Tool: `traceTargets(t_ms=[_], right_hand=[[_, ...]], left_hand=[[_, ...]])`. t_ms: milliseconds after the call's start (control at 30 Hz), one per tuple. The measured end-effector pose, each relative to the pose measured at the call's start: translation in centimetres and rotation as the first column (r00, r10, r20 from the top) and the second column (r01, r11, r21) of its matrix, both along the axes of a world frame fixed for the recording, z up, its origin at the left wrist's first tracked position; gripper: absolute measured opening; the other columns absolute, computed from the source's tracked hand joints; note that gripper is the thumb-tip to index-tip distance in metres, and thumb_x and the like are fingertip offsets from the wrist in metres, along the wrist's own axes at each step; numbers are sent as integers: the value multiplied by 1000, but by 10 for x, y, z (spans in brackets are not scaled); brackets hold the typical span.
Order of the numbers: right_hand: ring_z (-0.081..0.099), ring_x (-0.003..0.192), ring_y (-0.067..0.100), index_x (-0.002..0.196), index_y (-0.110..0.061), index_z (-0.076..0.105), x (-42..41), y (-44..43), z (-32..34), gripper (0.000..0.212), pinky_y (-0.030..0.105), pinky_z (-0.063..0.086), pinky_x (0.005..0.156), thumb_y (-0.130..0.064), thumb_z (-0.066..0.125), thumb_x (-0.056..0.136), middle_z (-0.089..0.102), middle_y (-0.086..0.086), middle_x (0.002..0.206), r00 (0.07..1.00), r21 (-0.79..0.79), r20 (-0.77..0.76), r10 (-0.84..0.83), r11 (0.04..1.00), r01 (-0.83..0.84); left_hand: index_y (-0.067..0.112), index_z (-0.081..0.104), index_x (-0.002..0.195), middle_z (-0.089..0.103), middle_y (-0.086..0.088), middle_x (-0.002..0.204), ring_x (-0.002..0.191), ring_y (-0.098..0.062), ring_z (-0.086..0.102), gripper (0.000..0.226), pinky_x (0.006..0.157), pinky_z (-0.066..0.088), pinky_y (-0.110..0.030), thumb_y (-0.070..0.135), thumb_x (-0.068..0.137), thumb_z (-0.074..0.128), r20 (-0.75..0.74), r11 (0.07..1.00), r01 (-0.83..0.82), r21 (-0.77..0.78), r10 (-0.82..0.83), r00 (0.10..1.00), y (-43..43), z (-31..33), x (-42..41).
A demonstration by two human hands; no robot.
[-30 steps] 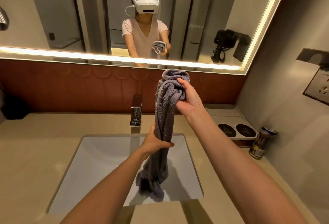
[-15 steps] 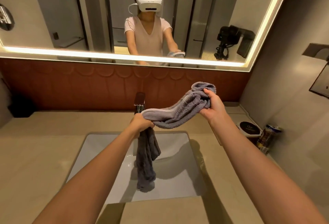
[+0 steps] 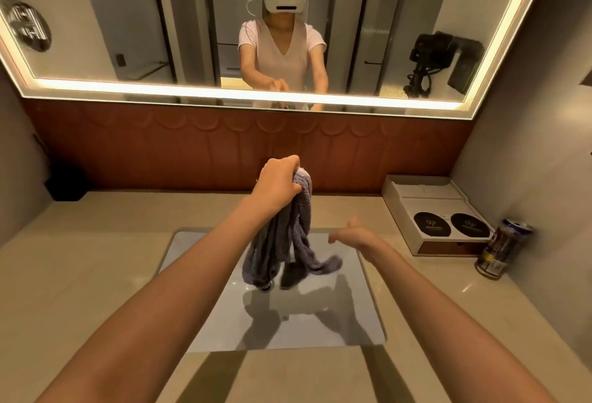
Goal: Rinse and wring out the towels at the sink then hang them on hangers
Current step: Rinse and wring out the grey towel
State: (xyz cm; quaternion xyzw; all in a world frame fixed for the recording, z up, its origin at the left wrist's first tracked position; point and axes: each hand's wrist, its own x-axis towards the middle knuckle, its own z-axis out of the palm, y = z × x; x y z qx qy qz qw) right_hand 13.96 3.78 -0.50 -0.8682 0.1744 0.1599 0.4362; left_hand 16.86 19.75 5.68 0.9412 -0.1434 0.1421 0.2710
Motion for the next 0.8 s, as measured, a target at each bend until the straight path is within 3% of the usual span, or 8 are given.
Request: traceTargets(t_ms=[167, 267, 333, 433, 500, 567, 667, 800], right_hand=[[35, 129, 19, 148, -15, 14, 5, 38, -5, 92, 31, 36, 99, -1, 70, 77, 29, 8, 150, 941, 327, 277, 195, 902, -283], [46, 116, 25, 129, -8, 35, 1, 54, -28, 72, 35, 42, 91, -28, 77, 74, 45, 12, 129, 866, 113, 452, -215, 976, 184], [54, 88, 23, 100, -13, 43, -6, 60, -40, 46, 34, 43, 73, -37, 74, 76, 55, 6, 94, 796, 63, 559, -233, 969, 239], [61, 74, 24, 84, -13, 52, -13, 71, -50, 18, 38, 49, 71, -25, 66, 84, 63, 7, 73, 844, 215, 520, -131, 976, 19], [61, 93, 25, 100, -11, 53, -14, 75, -50, 16, 37, 49, 80, -11, 61, 86, 64, 9, 93, 899, 365, 424, -106, 929, -62], [53, 111, 25, 121, -13, 43, -11, 75, -52, 39, 36, 46, 86, -3, 56, 85, 55, 11, 117, 959, 441, 284, 16, 885, -146], [52, 99, 16, 124, -10, 44, -11, 71, -51, 41, 36, 48, 84, -3, 58, 86, 56, 9, 115, 958, 345, 192, 214, 899, -270], [62, 95, 23, 112, -8, 63, -6, 55, -58, 28, 40, 51, 82, -26, 58, 91, 66, 9, 109, 899, -14, 257, 356, 931, -364]], left_hand=[[3, 52, 99, 51, -17, 99, 98, -34, 49, 19, 74, 34, -30, 3, 81, 57, 37, 985, 129, 117, -134, 990, 0, 5, -1], [2, 54, 99, 55, -19, 100, 97, -35, 51, 19, 70, 31, -29, 1, 80, 55, 68, 999, 28, 26, -30, 997, 6, 11, 3], [3, 55, 98, 57, -19, 101, 97, -34, 52, 18, 68, 29, -28, 2, 80, 55, 74, 1000, -22, -19, 24, 997, 9, 12, 6], [5, 55, 91, 57, -16, 96, 93, -32, 52, 11, 65, 28, -28, 1, 80, 54, 67, 997, -54, -62, 58, 996, 9, 12, 6], [7, 50, 85, 52, -13, 87, 88, -31, 51, 9, 63, 27, -30, 0, 80, 52, 46, 993, -76, -89, 80, 996, 8, 9, 6], [7, 46, 82, 48, -10, 84, 84, -29, 50, 10, 62, 28, -31, 0, 80, 51, 32, 990, -98, -102, 102, 994, 8, 8, 6], [8, 41, 82, 46, -9, 86, 80, -25, 44, 12, 64, 28, -31, 2, 82, 51, 21, 986, -123, -111, 126, 992, 10, 10, 6], [9, 37, 84, 48, -14, 93, 87, -31, 49, 14, 66, 28, -32, 1, 84, 49, 15, 976, -179, -121, 182, 983, 20, 10, 9]])
